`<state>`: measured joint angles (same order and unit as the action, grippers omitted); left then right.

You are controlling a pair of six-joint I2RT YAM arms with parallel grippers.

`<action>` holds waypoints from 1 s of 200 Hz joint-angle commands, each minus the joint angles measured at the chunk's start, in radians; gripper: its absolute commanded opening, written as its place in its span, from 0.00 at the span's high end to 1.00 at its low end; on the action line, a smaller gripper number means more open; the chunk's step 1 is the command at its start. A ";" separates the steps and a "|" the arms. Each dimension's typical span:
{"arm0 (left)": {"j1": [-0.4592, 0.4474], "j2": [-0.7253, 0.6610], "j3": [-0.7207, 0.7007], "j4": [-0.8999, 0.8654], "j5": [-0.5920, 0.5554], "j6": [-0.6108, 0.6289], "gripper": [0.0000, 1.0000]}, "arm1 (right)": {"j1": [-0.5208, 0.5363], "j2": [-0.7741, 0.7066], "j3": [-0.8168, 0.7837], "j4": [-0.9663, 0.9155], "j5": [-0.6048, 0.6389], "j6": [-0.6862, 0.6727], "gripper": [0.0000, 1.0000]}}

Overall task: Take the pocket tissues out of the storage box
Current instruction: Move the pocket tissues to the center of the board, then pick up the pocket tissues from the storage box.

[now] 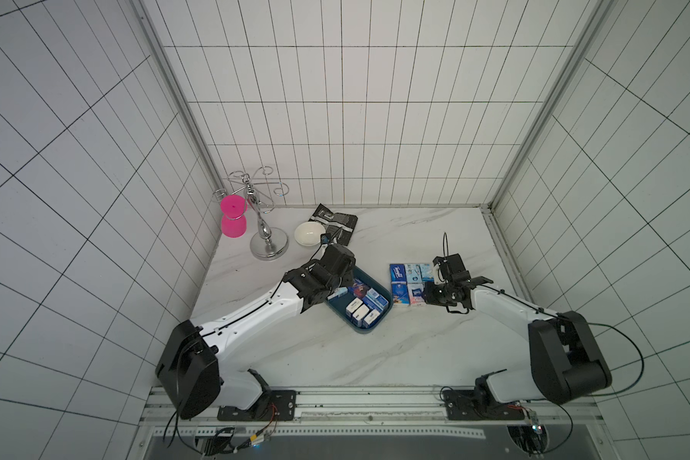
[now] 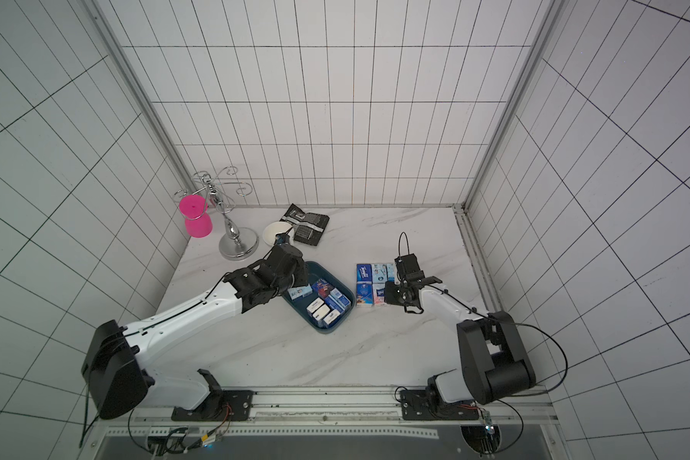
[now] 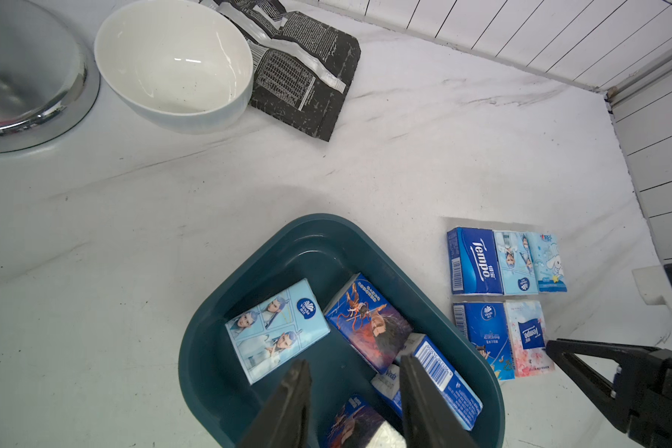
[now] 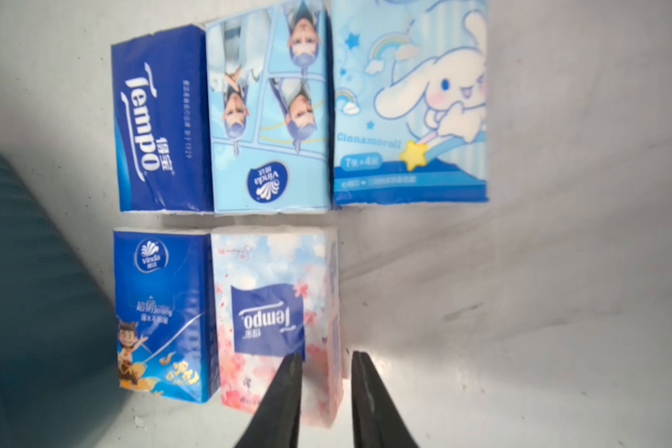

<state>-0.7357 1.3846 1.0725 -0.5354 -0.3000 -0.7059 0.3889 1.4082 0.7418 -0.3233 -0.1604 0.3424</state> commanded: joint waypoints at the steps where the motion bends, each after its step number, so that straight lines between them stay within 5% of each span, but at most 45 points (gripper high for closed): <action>1: 0.014 -0.021 -0.003 -0.003 -0.033 0.014 0.59 | 0.018 -0.076 0.063 -0.089 0.028 -0.017 0.71; 45: 0.031 0.038 0.003 -0.039 -0.071 0.025 0.59 | 0.060 -0.148 0.113 -0.140 0.028 -0.029 0.68; 68: 0.032 0.139 0.083 -0.091 0.019 0.078 0.60 | 0.060 -0.139 0.120 -0.129 0.040 -0.034 0.67; 99: 0.025 0.320 0.201 -0.201 -0.028 0.069 0.62 | 0.061 -0.129 0.126 -0.119 0.032 -0.032 0.67; 200: 0.019 0.575 0.270 -0.199 0.008 0.043 0.59 | 0.060 -0.164 0.074 -0.080 0.017 -0.026 0.65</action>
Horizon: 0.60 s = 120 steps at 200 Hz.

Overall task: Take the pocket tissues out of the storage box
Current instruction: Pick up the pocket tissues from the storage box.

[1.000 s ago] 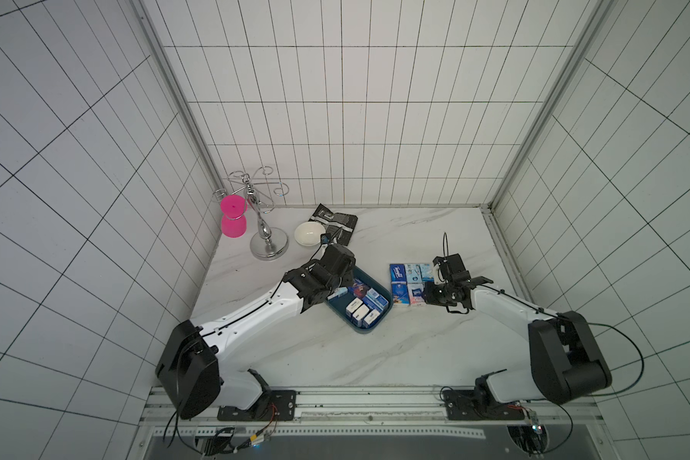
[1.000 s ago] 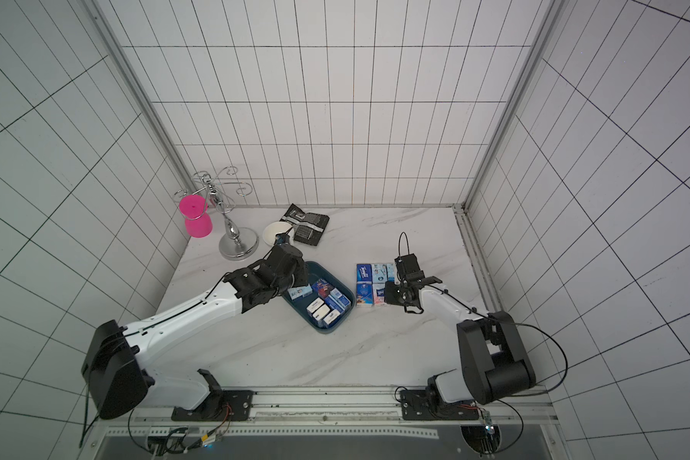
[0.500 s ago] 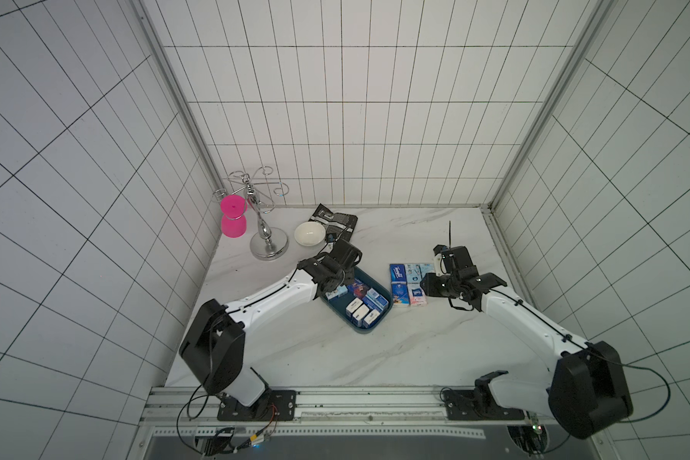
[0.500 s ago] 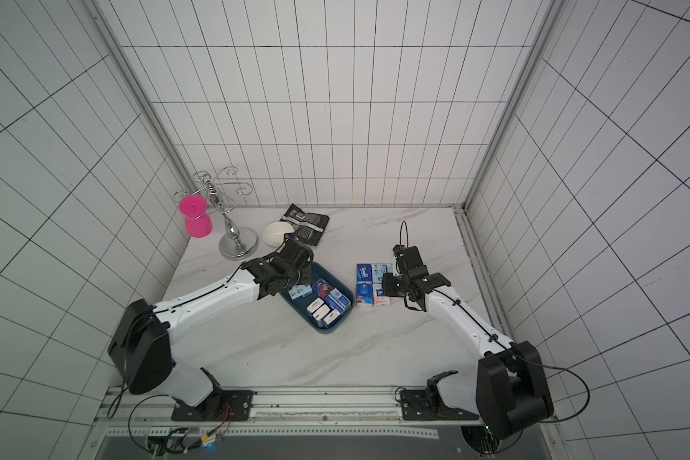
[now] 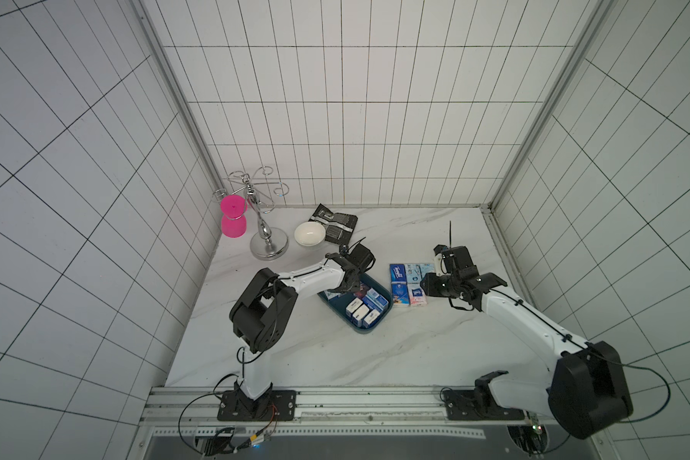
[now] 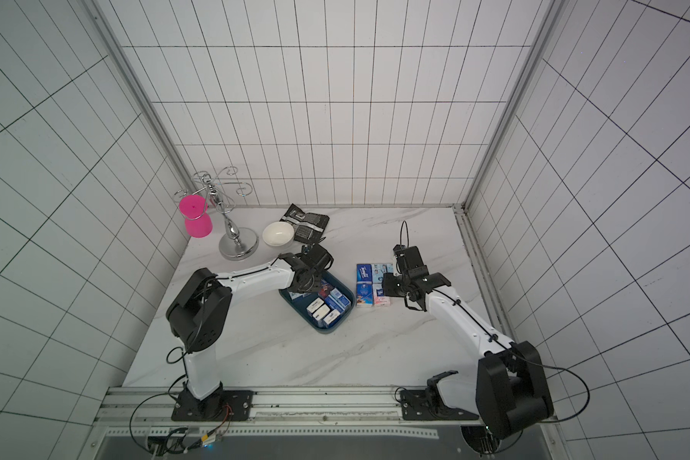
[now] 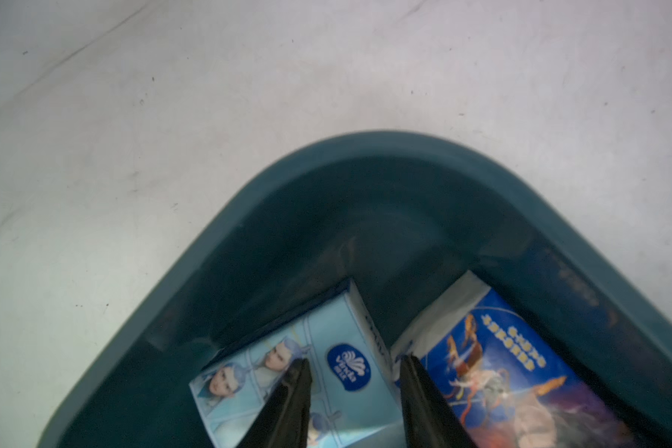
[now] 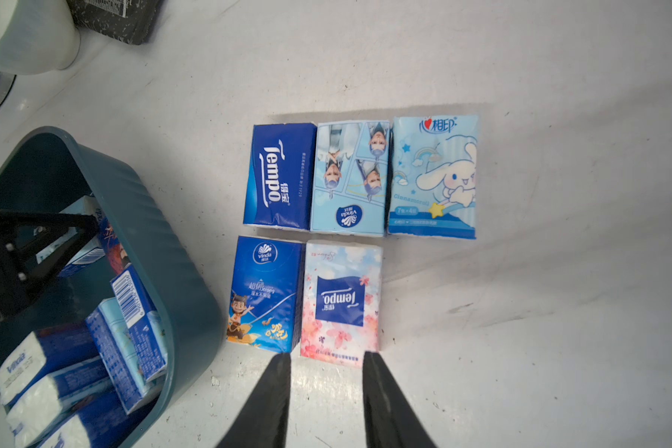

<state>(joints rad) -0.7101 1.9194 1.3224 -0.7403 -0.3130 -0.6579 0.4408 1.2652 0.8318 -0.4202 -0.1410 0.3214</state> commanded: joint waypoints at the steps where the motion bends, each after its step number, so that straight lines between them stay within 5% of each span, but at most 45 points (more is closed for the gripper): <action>1: -0.007 0.042 0.020 0.006 0.020 -0.004 0.59 | 0.008 -0.021 -0.016 0.017 -0.003 -0.005 0.65; 28: -0.009 0.082 0.018 0.014 0.036 -0.009 0.62 | 0.009 -0.015 -0.022 0.025 -0.009 -0.003 0.65; 65: -0.001 0.083 -0.019 0.056 0.079 -0.016 0.91 | 0.008 -0.033 -0.025 0.024 -0.019 -0.001 0.65; 90: 0.000 0.059 -0.041 0.072 0.073 -0.019 1.00 | 0.007 -0.043 -0.034 0.025 -0.008 -0.001 0.64; 120: 0.003 0.011 -0.059 0.083 0.057 -0.026 1.00 | 0.009 -0.043 -0.047 0.030 -0.017 0.005 0.64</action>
<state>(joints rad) -0.7113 1.9324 1.3098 -0.6868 -0.3096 -0.6655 0.4408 1.2377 0.8227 -0.3992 -0.1520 0.3218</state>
